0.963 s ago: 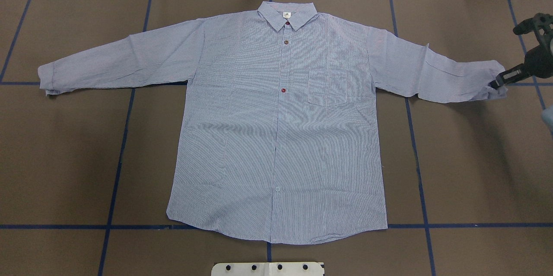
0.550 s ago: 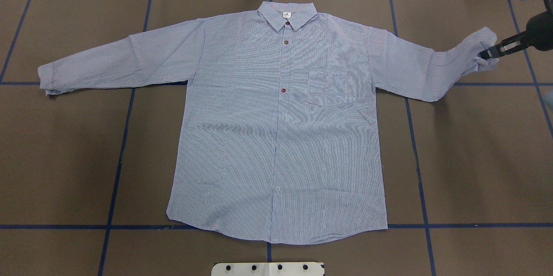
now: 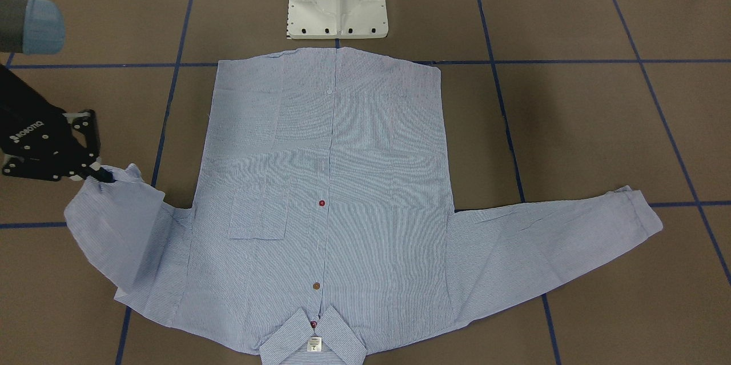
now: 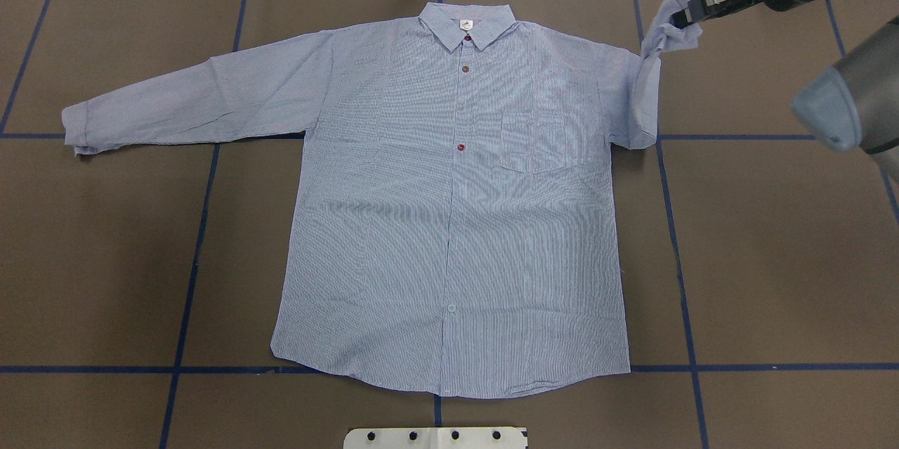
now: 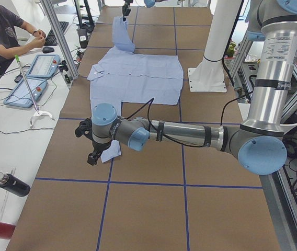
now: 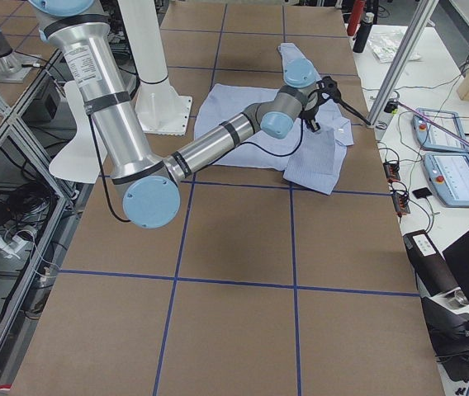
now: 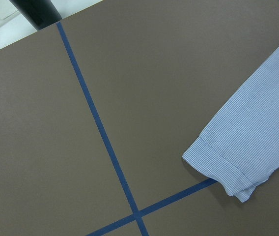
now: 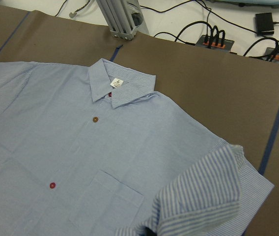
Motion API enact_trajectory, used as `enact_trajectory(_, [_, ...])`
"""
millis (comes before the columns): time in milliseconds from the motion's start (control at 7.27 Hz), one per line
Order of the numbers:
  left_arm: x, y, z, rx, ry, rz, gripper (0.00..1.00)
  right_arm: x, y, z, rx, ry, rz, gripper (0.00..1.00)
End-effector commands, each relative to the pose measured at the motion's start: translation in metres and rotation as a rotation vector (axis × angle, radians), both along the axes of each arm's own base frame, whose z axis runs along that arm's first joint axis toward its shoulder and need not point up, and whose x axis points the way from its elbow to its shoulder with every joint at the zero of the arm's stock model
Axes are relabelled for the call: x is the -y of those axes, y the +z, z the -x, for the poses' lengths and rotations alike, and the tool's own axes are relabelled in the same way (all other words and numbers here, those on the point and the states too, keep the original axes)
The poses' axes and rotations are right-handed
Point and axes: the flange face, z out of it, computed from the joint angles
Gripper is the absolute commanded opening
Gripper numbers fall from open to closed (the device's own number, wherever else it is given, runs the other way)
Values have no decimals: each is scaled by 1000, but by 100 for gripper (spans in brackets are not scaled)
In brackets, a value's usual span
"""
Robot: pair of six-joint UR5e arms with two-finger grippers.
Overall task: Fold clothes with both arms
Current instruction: 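Lift the sleeve with the right gripper and carry it across toward the collar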
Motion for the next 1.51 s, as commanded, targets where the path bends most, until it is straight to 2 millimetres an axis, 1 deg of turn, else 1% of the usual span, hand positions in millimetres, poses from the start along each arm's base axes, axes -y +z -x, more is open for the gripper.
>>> enact_trajectory(0, [-1, 3, 0, 1, 0, 5, 100, 30, -53, 92, -8, -16, -28, 0])
enact_trajectory(138, [-2, 5, 0, 1, 0, 8, 100, 44, -83, 135, -19, -11, -42, 0])
enact_trajectory(275, [-4, 7, 0, 1, 0, 13, 100, 55, -103, 172, -30, 5, -27, 0])
enact_trajectory(413, [-4, 7, 0, 1, -1, 14, 100, 60, -106, 198, -53, 14, -27, 0])
enact_trajectory(550, [-4, 6, 0, 0, -1, 11, 100, 58, -106, 212, -65, 15, -26, 0])
enact_trajectory(826, [-4, 2, 0, -8, -22, 24, 100, 49, -100, 237, -88, 16, -29, 0])
enact_trajectory(963, [-4, 1, 0, -10, -25, 24, 100, 48, -96, 252, -100, 2, -18, 0])
enact_trajectory(1101, [-4, 1, 0, -10, -25, 24, 100, 48, -103, 288, -121, -29, -1, 0])
enact_trajectory(1238, [-3, 0, 0, -10, -26, 24, 100, 53, -112, 322, -157, -23, 6, 0])
enact_trajectory(1376, [-2, 0, -1, -11, -26, 26, 100, 55, -106, 344, -195, -12, 15, 0])
